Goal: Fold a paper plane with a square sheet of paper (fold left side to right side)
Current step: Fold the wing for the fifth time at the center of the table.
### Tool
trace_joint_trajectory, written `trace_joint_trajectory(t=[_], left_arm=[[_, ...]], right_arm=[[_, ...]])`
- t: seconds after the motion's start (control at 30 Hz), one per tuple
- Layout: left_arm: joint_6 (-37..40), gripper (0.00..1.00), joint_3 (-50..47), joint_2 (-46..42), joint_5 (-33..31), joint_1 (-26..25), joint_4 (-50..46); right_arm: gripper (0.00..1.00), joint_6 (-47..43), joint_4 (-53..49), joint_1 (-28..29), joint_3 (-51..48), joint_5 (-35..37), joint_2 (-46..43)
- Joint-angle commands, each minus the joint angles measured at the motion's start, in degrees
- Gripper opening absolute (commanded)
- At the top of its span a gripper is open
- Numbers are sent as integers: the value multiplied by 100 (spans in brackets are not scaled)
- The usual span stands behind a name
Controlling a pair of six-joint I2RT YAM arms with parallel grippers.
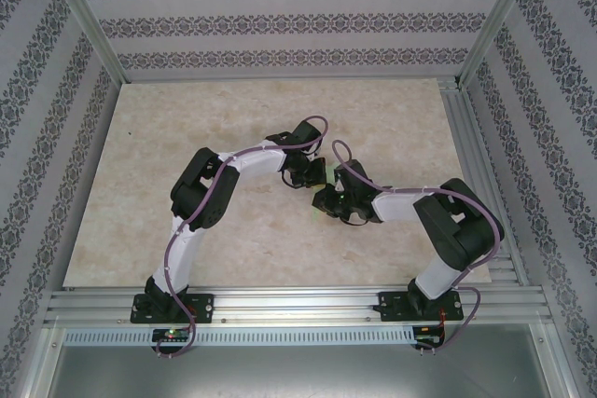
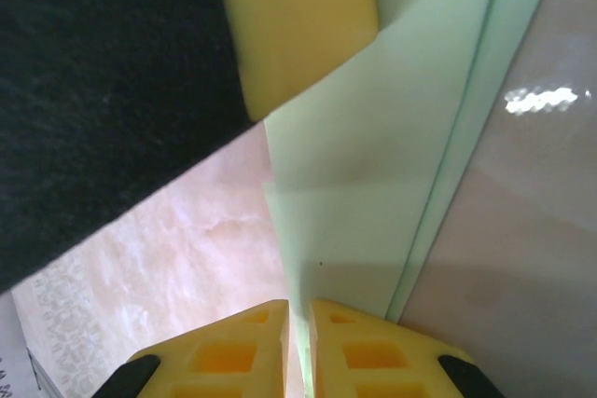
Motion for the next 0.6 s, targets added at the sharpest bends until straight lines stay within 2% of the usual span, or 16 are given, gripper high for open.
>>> trace_joint_trajectory(t=[0.0,0.2,0.33,0.43,0.57], left_arm=[[141,3,40,-70,232,99,168],[249,15,868,-149,768,208,65],[432,25,1333,-262,782,291,-240],[530,28,1102,-595,645,332,-234],[456,28,2,-1340,441,337,130]], right_arm=[[16,-364,-266,-139,132,236,-379],[17,-595,-437,-435,27,0,-771],[17,-747,-622,-632,1,-26,-957],[17,-814,-629,-808,-2,-140,-963],[17,-862,-619,-959,66,-274,-911]])
